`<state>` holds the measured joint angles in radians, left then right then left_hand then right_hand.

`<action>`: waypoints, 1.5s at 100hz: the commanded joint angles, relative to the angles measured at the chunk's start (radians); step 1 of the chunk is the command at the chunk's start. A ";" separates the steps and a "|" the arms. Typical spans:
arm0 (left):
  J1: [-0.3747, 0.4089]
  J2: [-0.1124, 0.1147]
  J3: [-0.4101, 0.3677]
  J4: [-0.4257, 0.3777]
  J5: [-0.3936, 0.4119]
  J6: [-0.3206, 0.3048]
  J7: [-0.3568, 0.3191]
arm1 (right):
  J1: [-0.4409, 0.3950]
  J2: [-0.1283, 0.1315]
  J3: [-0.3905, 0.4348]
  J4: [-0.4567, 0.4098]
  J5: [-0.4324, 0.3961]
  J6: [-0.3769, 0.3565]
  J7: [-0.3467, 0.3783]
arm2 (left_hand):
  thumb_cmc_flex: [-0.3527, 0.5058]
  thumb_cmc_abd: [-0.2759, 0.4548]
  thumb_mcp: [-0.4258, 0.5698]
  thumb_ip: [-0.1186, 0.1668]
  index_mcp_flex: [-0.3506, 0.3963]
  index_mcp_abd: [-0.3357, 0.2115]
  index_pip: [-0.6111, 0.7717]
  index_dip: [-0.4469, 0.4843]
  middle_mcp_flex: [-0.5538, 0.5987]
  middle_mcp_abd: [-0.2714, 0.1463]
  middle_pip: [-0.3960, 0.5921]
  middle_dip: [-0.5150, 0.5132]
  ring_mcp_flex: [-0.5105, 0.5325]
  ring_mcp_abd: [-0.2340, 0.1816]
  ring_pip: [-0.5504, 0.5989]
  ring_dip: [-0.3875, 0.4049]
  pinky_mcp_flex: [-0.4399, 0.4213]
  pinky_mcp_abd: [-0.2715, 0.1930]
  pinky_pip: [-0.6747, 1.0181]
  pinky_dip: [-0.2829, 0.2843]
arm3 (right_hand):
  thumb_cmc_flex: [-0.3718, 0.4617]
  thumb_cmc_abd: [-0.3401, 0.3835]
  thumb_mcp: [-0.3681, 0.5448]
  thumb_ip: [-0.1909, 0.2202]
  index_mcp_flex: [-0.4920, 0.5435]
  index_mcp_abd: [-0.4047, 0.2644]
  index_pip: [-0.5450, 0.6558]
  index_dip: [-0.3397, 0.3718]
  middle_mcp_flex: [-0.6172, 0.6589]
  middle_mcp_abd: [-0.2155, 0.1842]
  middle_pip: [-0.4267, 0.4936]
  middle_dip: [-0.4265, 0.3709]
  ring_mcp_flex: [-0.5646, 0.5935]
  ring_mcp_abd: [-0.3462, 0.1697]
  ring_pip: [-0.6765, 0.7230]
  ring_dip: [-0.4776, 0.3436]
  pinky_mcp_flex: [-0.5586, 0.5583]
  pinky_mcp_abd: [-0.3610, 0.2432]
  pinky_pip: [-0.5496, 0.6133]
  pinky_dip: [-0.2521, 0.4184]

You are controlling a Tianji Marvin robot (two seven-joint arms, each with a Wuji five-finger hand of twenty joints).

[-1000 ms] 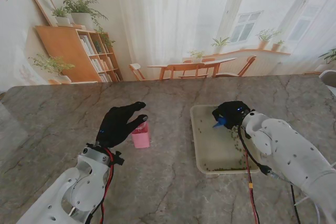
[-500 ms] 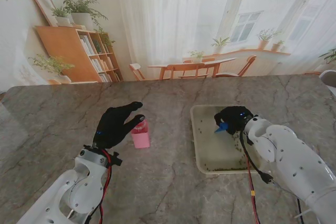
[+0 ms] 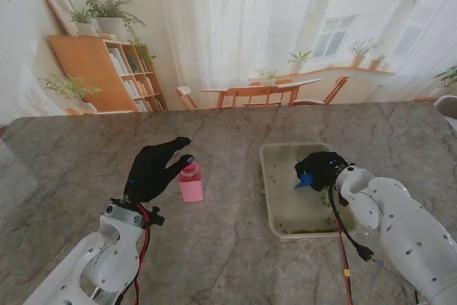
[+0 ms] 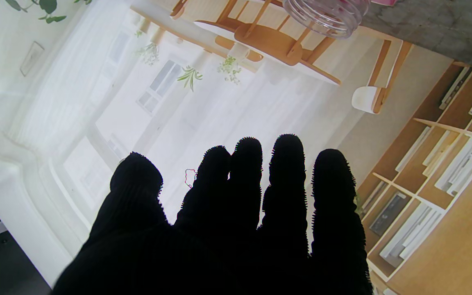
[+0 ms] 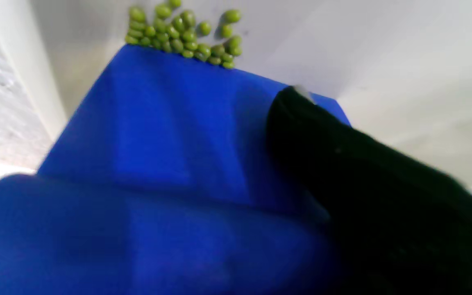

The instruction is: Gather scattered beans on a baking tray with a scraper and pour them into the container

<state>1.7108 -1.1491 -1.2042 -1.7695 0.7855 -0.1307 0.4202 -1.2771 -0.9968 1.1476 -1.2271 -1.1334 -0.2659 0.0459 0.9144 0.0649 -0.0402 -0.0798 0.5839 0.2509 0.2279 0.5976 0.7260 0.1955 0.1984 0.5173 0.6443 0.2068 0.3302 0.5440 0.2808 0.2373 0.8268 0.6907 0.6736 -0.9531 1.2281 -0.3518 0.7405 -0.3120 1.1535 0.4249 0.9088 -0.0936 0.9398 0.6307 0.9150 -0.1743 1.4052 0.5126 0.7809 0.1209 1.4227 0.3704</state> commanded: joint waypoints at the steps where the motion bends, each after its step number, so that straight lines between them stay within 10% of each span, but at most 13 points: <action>1: 0.009 -0.005 -0.001 -0.004 -0.001 -0.004 0.007 | -0.052 0.011 -0.003 0.031 0.001 0.006 0.047 | 0.031 0.035 -0.006 0.035 0.027 -0.001 -0.009 -0.008 0.006 -0.014 -0.012 -0.004 0.011 0.003 0.010 0.017 -0.015 0.013 0.009 0.032 | 0.139 0.046 0.141 0.054 0.147 -0.096 0.026 0.050 0.049 0.026 -0.020 0.008 0.176 -0.087 -0.027 -0.021 0.021 -0.003 0.031 0.019; 84: 0.032 -0.008 -0.020 -0.023 -0.003 0.002 0.024 | -0.197 0.019 0.109 -0.158 0.090 0.011 0.355 | 0.028 0.037 -0.006 0.035 0.027 -0.004 -0.009 -0.008 0.007 -0.016 -0.011 -0.004 0.015 0.002 0.011 0.018 -0.015 0.013 0.010 0.033 | 0.129 0.065 0.122 0.068 0.168 -0.122 -0.027 0.141 0.090 -0.002 -0.093 0.047 0.151 -0.006 -0.182 -0.021 -0.023 0.019 -0.046 0.038; 150: 0.039 -0.009 -0.026 -0.029 -0.004 0.005 0.030 | -0.356 0.019 0.206 -0.325 0.093 0.032 0.462 | 0.028 0.037 -0.006 0.035 0.029 -0.002 -0.008 -0.008 0.008 -0.016 -0.011 -0.003 0.016 0.003 0.013 0.019 -0.015 0.015 0.010 0.033 | 0.126 0.090 0.085 0.077 0.157 -0.138 -0.043 0.147 0.092 -0.012 -0.134 0.066 0.128 0.030 -0.283 -0.039 -0.059 0.029 -0.087 0.038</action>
<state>1.7396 -1.1536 -1.2312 -1.7939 0.7840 -0.1281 0.4446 -1.5723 -0.9848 1.3674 -1.5924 -1.0341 -0.2361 0.4466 0.9144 0.0649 -0.0402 -0.0798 0.5932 0.2508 0.2279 0.5975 0.7261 0.1955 0.1984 0.5173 0.6500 0.2072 0.3321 0.5444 0.2805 0.2383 0.8270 0.7015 0.6743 -0.9487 1.2760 -0.3390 0.7703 -0.2692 1.0642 0.5287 0.9783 -0.1045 0.8249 0.6755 0.9387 -0.1298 1.0834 0.4681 0.7163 0.1296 1.3386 0.3994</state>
